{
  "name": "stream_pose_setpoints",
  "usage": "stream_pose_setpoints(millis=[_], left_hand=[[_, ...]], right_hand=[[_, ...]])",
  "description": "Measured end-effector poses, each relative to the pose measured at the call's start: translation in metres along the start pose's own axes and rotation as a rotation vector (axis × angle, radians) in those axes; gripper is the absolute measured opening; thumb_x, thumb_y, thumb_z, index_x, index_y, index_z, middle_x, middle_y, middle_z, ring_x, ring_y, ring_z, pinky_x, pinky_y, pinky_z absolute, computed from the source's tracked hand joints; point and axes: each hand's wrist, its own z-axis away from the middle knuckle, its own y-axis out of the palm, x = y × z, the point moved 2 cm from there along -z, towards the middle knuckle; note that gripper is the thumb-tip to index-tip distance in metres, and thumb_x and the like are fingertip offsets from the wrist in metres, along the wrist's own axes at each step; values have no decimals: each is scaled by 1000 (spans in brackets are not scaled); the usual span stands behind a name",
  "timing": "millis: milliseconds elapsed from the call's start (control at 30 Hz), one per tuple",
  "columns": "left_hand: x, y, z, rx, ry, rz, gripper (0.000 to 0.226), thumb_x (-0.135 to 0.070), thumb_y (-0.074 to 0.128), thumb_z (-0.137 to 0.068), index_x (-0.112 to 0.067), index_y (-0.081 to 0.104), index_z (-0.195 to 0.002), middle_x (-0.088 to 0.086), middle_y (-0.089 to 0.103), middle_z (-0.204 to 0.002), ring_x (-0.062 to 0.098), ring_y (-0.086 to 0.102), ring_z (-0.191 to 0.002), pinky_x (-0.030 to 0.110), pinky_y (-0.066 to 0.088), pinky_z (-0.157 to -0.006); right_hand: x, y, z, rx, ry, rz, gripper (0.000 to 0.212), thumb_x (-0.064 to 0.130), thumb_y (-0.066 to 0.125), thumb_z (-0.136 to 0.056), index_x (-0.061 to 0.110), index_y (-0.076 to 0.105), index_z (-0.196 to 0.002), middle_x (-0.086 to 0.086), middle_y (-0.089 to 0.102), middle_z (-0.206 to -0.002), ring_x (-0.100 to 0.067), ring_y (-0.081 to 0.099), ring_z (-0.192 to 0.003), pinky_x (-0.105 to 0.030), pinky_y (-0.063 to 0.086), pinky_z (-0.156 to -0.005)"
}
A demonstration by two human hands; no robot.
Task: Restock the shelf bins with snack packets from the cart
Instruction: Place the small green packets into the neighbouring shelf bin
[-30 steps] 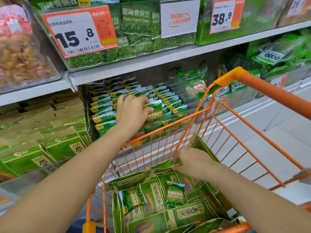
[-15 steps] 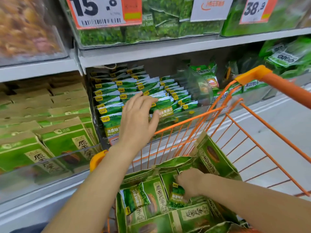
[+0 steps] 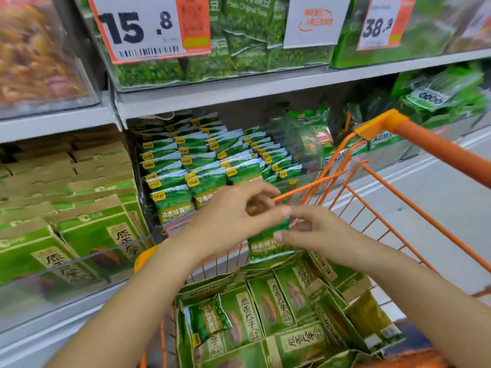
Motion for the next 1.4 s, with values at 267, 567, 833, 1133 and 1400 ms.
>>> stream_pose_setpoints(millis=[267,567,833,1133,1400], left_hand=[[-7,-11,-5,7,-131,-252,41,-29,77,-79,-17,68,-117,-4,67,-117,8,58,-110,13,35,-80],[8,-30,-69,-22,-271,-705,61,-56,59,-87,-7,63,-123,11,63,-123,33,50,-121,42,38,-99],[10,-25,-74,166,-177,-915,55,-57,47,-93,-5,66,-96,12,59,-117,31,49,-110,44,37,-91],[15,-28,-75,316,-292,-781,54,-51,60,-90,-15,34,-59,0,28,-55,15,28,-54,35,28,-64],[7,-20,-78,218,-126,-1172,48,-62,52,-86,-20,72,-98,1,57,-86,29,46,-120,50,9,-118]], right_hand=[[1,-4,-14,-229,66,-195,11,19,68,-87,18,61,-96,-4,63,-88,-15,62,-80,-36,54,-74],[5,-34,-21,-409,59,-297,15,11,60,-92,23,63,-83,-2,65,-87,-11,63,-79,-22,53,-67],[-6,-24,-24,-335,97,73,10,26,61,-91,28,66,-83,3,68,-87,-17,63,-89,-37,52,-84],[-11,-1,-14,-336,-80,896,30,21,43,-98,15,45,-128,-5,45,-127,-24,40,-119,-34,43,-81],[-11,-1,-15,-315,-60,877,30,23,42,-98,16,48,-127,-5,44,-127,-24,41,-118,-34,44,-79]])
